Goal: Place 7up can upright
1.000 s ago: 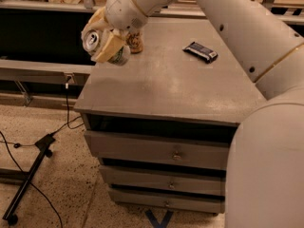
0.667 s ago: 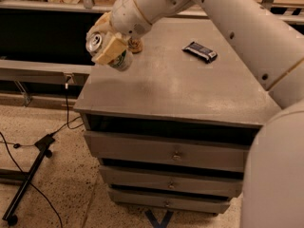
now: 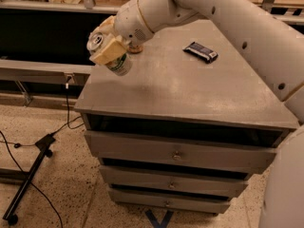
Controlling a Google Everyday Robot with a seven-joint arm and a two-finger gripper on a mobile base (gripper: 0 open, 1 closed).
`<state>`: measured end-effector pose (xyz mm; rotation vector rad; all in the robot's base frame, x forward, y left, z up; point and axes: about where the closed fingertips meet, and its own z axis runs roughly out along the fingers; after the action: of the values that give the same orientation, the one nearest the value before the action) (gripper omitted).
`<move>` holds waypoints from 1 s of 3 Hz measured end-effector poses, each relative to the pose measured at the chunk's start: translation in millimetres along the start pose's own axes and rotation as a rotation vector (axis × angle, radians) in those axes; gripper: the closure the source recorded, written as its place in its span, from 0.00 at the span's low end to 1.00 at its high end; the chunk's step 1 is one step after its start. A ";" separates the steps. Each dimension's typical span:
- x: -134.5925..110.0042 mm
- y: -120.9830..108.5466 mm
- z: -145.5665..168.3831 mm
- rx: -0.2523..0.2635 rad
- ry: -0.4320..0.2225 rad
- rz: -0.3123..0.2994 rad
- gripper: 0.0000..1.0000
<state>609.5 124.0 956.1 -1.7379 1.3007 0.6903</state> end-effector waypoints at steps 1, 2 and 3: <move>12.4 -5.3 2.6 0.017 -0.111 0.010 1.00; -4.9 -4.2 0.6 0.001 -0.414 0.033 1.00; -24.7 -1.4 2.6 -0.024 -0.539 0.053 1.00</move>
Offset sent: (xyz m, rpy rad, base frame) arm -0.0046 -0.0106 0.0378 0.8014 0.1772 0.2295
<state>603.3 138.5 975.3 -1.4008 0.9640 1.1157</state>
